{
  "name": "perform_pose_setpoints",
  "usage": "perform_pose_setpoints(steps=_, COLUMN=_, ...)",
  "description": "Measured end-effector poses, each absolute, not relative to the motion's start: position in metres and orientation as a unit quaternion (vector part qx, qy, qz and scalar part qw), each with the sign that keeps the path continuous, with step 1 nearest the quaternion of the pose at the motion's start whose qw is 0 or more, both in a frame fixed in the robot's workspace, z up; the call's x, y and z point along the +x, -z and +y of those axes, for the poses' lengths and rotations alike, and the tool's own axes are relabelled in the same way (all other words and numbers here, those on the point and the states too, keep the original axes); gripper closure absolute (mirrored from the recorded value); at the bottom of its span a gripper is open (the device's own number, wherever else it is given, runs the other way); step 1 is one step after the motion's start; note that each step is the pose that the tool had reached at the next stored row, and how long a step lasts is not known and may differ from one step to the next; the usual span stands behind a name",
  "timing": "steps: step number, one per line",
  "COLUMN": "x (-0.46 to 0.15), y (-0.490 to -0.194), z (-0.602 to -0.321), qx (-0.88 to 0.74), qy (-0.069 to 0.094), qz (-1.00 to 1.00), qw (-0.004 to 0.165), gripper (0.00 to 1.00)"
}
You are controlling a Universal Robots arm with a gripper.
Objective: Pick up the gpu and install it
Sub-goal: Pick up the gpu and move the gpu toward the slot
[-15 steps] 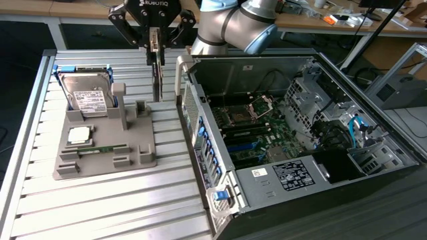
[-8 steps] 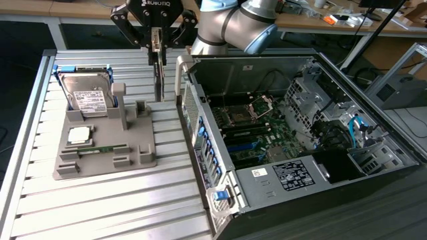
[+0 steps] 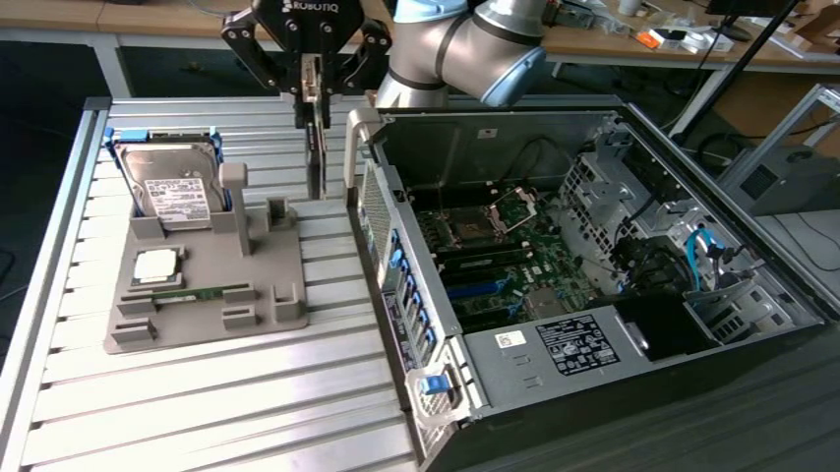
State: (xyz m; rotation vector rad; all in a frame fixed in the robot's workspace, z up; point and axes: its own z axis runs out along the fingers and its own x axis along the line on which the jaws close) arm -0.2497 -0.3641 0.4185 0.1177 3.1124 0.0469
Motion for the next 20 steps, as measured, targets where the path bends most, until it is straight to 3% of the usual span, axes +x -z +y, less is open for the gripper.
perform_pose_setpoints(steps=20, x=-0.238, y=-0.418, z=-0.364, qx=0.038, qy=-0.015, qz=0.999, qw=0.013, gripper=0.73)
